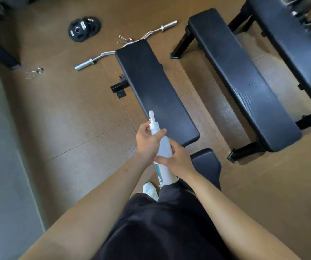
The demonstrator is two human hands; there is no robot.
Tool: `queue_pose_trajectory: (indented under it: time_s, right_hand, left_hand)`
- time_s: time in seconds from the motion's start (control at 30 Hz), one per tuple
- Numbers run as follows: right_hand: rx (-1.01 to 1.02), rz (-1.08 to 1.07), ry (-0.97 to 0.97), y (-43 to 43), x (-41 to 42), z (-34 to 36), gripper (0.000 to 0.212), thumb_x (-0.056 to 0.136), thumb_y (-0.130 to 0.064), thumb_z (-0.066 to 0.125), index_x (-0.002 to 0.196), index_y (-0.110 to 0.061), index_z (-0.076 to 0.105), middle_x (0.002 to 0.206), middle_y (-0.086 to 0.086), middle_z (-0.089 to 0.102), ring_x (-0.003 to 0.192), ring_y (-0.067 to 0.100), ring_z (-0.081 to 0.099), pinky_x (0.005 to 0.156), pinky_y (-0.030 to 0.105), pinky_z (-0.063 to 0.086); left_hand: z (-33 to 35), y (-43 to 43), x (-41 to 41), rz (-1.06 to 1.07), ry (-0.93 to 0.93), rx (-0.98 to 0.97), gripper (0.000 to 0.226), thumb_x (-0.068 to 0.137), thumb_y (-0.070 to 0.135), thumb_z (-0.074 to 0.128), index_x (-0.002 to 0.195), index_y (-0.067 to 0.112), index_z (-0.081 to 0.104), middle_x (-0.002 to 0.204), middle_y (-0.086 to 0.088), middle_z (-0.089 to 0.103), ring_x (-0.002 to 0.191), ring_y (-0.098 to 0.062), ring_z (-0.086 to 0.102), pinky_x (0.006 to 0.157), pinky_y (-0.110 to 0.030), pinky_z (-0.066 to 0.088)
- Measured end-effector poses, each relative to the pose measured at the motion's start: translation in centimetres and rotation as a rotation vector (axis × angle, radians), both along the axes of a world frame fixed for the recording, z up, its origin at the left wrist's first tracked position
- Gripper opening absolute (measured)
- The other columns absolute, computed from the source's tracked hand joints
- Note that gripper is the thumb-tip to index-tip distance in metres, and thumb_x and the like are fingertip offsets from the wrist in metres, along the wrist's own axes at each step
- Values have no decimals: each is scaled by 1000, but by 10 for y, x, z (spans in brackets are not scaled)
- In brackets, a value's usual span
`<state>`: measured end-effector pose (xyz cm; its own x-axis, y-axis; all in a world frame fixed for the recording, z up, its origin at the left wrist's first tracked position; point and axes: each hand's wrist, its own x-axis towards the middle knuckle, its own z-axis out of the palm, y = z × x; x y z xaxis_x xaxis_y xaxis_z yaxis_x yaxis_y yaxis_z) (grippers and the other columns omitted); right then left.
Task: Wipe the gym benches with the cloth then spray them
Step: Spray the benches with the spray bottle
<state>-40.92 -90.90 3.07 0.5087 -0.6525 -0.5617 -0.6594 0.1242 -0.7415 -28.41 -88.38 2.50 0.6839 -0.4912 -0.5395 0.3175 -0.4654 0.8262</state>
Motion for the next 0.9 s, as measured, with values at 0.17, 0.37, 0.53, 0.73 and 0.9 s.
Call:
queue_pose_trajectory:
  time_s: [0.17,0.37,0.53,0.73,0.9]
  right_hand:
    - [8,-11,-33,-37,25,-7,49,67,-55,83,106,-49,54,101,-19,67,94,5,65,84,41,59]
    - [35,-18,3,-72,75,-12,68,70,-55,83,128,-37,51,116,-18,65,104,6,63,92,36,55]
    - [78,-111,43,-96,142,-23,66,68,-53,85,125,-40,55,113,-19,67,102,3,65,92,36,57]
    - [100,-184,95,-129,244,-28,66,65,-58,85,121,-41,55,112,-17,69,102,5,67,91,40,59]
    - [71,-155,144,-167,325,-33,56,70,-63,80,114,-43,54,110,-17,67,100,9,66,91,41,59]
  left_hand:
    - [-1,-37,26,-65,-56,-26,45,84,28,81,122,23,57,109,-1,67,94,-16,70,73,-27,60]
    - [-20,-69,81,-28,37,-38,52,84,27,83,130,25,60,114,-1,71,99,-18,72,81,-35,64]
    - [-45,-103,147,51,137,37,46,79,32,85,118,17,66,105,-4,74,95,-23,74,84,-44,64]
    - [-60,-148,250,-49,203,82,48,77,35,85,117,18,64,105,-4,71,94,-23,73,82,-43,64]
    - [-67,-185,333,-120,280,35,52,80,32,85,125,29,60,112,1,66,99,-21,70,82,-39,63]
